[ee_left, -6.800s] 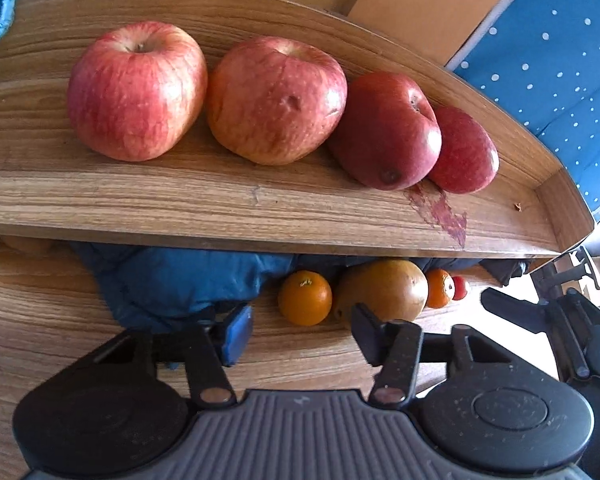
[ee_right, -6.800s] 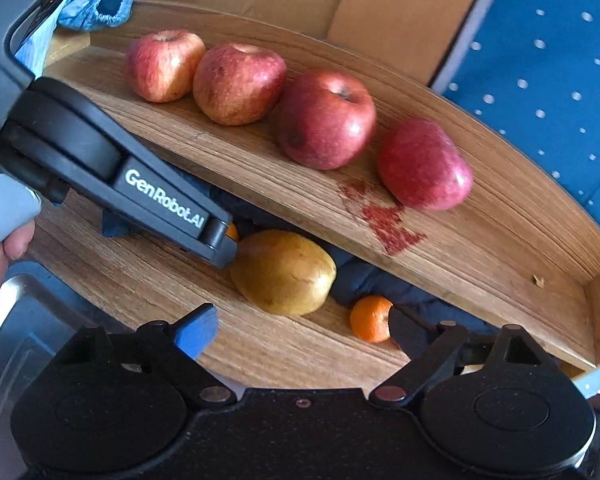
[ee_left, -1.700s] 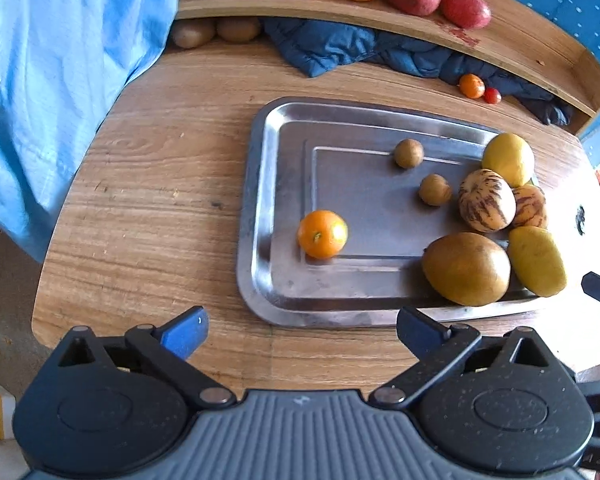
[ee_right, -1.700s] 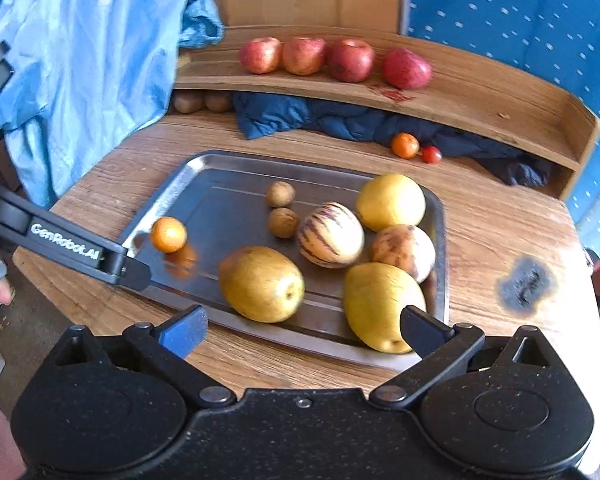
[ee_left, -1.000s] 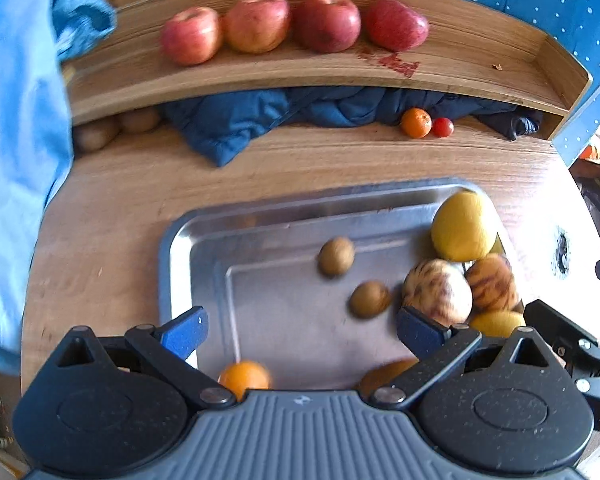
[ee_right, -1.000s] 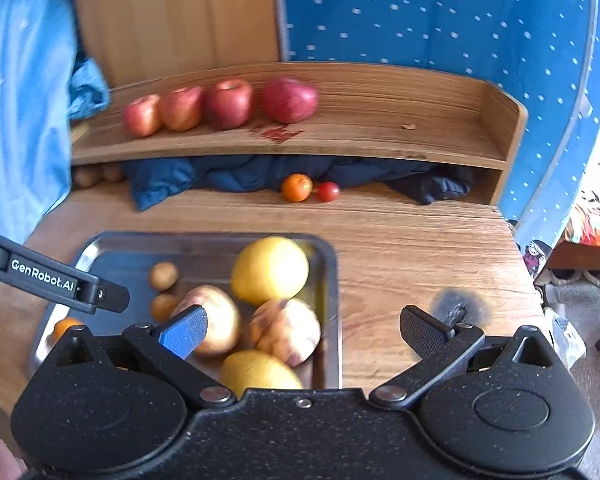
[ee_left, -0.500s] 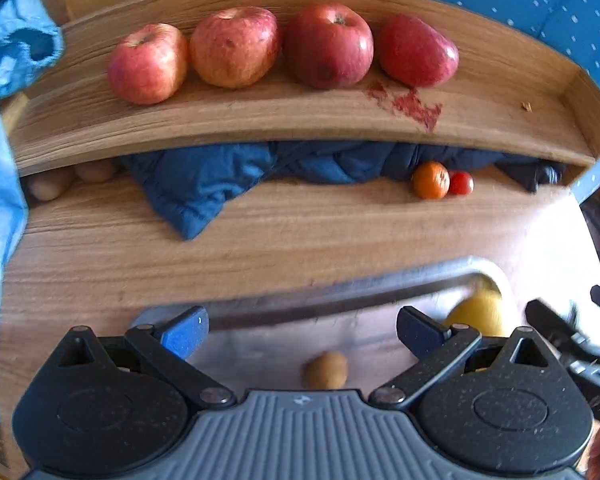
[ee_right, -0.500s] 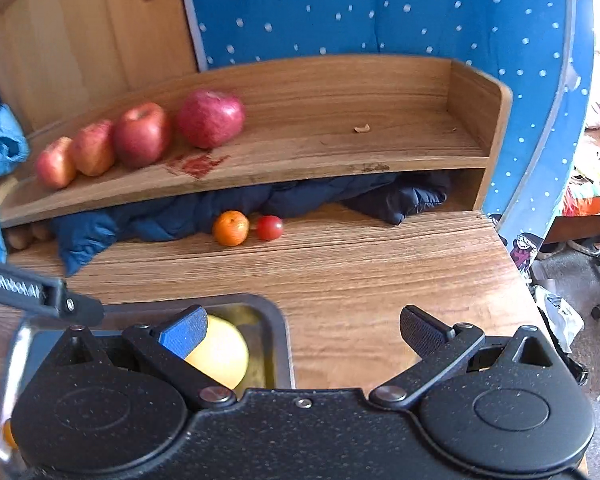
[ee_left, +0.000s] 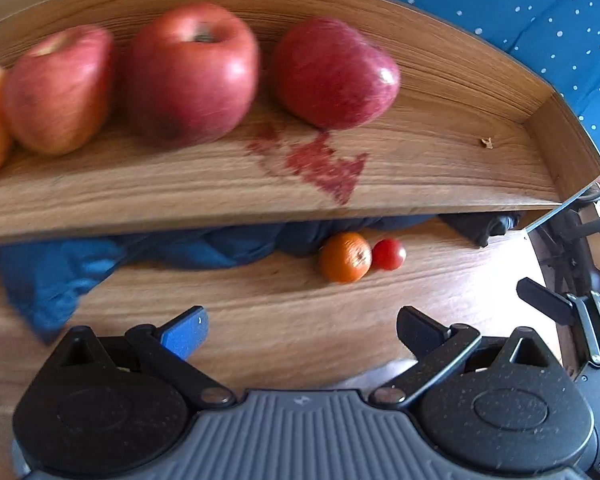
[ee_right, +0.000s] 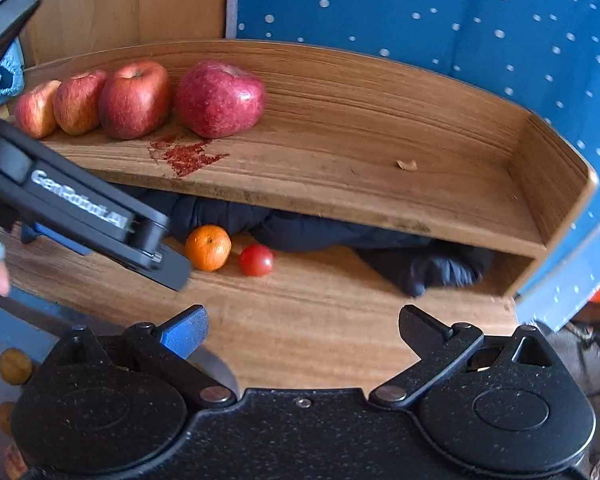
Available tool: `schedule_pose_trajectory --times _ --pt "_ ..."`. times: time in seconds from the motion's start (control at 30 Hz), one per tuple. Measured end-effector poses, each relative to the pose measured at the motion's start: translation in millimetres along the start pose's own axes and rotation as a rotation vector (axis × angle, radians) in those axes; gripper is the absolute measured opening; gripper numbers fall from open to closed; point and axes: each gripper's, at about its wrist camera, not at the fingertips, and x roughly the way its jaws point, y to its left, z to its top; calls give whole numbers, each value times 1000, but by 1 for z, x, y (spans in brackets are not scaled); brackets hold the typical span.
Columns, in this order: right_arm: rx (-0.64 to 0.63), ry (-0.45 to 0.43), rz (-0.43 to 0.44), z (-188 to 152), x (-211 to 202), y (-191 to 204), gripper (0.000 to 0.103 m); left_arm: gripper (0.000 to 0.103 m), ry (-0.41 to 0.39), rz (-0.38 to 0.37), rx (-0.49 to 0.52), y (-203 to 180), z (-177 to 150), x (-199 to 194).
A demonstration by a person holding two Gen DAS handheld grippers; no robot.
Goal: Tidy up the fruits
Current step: 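Reach the left tool to a second mandarin while the right tool reaches a cherry tomato, then close the left tool on the mandarin while the right tool grips the cherry tomato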
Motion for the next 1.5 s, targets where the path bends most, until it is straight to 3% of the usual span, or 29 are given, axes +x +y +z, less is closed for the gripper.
schedule_pose_trajectory --times 0.43,0.7,0.87,1.07,1.5 --pt "-25 19 19 14 28 6 84 96 -26 -41 -12 2 12 21" --pt "-33 25 52 21 41 15 69 81 -60 -53 -19 6 17 20" --pt "-46 29 67 22 46 24 53 73 -75 -62 -8 7 15 17" --pt "-52 28 73 22 50 24 44 61 -74 -84 -3 3 15 18" --pt "-51 12 110 14 52 16 27 48 -87 -83 0 -4 20 26"
